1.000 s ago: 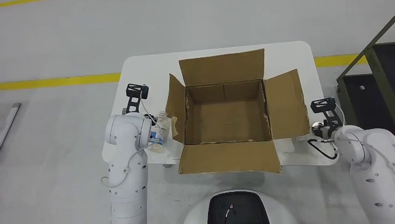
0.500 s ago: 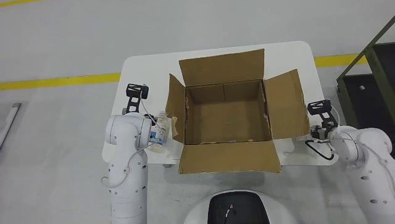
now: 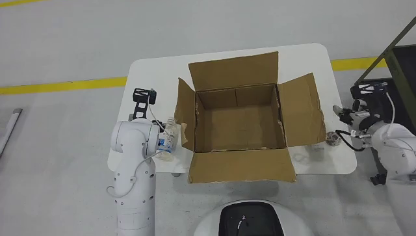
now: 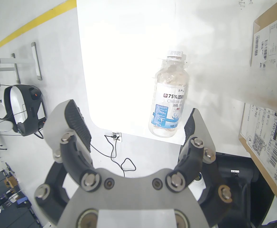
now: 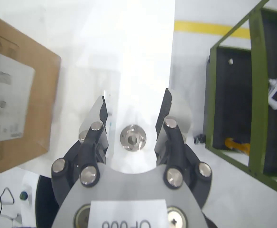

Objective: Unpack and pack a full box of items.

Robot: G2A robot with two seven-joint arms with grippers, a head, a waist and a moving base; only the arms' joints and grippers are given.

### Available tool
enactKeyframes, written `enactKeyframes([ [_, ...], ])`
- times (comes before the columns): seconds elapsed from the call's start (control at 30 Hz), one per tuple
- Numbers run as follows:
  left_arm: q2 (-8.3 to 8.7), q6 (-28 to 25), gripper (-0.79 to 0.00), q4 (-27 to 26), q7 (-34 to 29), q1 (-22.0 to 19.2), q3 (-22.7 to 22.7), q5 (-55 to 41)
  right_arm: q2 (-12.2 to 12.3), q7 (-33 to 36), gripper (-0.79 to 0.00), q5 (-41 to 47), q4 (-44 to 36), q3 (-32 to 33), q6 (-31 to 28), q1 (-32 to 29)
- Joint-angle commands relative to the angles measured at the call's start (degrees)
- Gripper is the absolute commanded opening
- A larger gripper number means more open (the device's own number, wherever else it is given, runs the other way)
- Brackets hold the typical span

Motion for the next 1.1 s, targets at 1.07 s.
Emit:
enactKeyframes([
  [1.07,0.38,-4.3,0.000,-3.3,-2.8,1.9,-1.6,-4.5,-0.4,-36.0,-0.785,-0.8,-9.5,-0.5,-1.8,-9.3],
])
